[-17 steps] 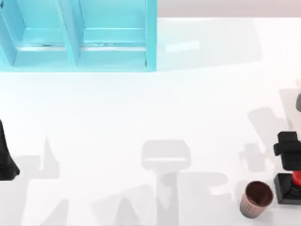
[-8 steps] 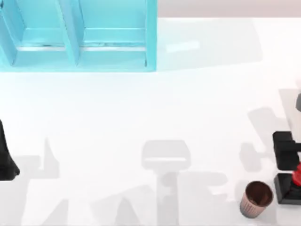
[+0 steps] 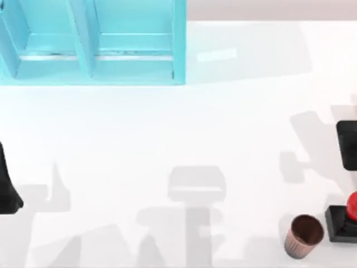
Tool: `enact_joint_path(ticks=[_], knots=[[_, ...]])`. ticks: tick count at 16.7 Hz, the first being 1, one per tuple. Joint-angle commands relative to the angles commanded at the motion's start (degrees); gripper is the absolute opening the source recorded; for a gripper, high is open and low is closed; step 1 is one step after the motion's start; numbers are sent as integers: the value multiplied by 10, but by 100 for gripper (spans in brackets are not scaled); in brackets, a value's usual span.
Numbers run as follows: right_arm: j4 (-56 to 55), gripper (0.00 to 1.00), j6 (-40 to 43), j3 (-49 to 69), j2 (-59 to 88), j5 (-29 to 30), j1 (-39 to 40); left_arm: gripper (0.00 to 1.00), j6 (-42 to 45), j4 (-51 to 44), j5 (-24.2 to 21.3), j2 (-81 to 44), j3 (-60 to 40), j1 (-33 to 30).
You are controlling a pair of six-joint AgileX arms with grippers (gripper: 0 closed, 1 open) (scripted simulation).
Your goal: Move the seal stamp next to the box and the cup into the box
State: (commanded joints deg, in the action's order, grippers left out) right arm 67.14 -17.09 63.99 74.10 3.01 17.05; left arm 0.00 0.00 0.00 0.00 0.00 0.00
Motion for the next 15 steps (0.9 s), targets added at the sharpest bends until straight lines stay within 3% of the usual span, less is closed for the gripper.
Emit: enact_joint_path(ticks=[4,9,15], knots=[[67,100,2,65,-4,0,-2,100,0,0,0,0,0,0],[66,100,1,64,-1,-1,2,100,0,0,0,0,0,0],[39,100,-87,16,46,-16,82,100,0,0,0,0,0,0]])
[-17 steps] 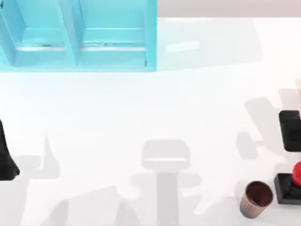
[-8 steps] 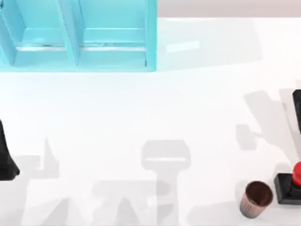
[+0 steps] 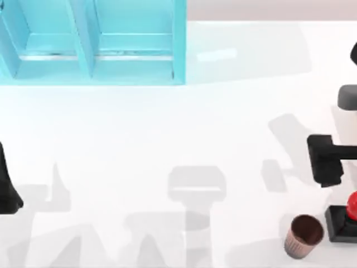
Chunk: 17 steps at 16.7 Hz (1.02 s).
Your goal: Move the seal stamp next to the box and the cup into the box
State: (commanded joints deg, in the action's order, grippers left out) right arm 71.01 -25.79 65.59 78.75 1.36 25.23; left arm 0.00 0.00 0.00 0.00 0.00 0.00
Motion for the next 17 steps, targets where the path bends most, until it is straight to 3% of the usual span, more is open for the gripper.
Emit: enact_joint_path(ticks=[4,10,17], knots=[[-21,100,-60,-43,36,-12,61,100,0,0,0,0,0,0],[-32,100,-61,-52,39,-13,61,100,0,0,0,0,0,0],[-194,100,-64,-163,84,-14,65,100,0,0,0,0,0,0]])
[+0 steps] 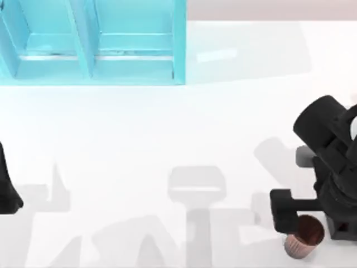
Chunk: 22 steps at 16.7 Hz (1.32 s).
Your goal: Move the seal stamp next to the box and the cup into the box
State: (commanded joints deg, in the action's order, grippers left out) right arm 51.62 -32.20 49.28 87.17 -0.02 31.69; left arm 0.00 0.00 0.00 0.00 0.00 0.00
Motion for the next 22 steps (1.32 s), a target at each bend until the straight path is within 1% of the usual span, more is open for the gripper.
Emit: enact_joint_path(ticks=[2,6,19,20,22], knots=[[-23,100,-1,-19,9,0,1,100,0,0,0,0,0,0],[-26,100,-1,-22,10,0,1,100,0,0,0,0,0,0],[-26,2,-1,-22,10,0,1,100,0,0,0,0,0,0],[-26,0,-1,-22,10,0,1,100,0,0,0,0,0,0],[-26,0,-1,-22,10,0,1,100,0,0,0,0,0,0]])
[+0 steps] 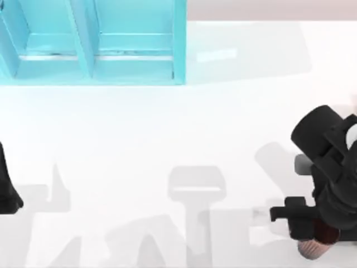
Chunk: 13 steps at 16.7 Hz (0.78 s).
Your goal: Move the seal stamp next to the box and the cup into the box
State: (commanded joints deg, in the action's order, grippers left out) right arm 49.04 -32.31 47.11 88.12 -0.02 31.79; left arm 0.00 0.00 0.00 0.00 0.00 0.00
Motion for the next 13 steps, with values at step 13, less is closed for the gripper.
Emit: enact_joint_path(ticks=[13], knots=[[128,0,113,60,-61,-1,-116,100,0,0,0,0,0,0]])
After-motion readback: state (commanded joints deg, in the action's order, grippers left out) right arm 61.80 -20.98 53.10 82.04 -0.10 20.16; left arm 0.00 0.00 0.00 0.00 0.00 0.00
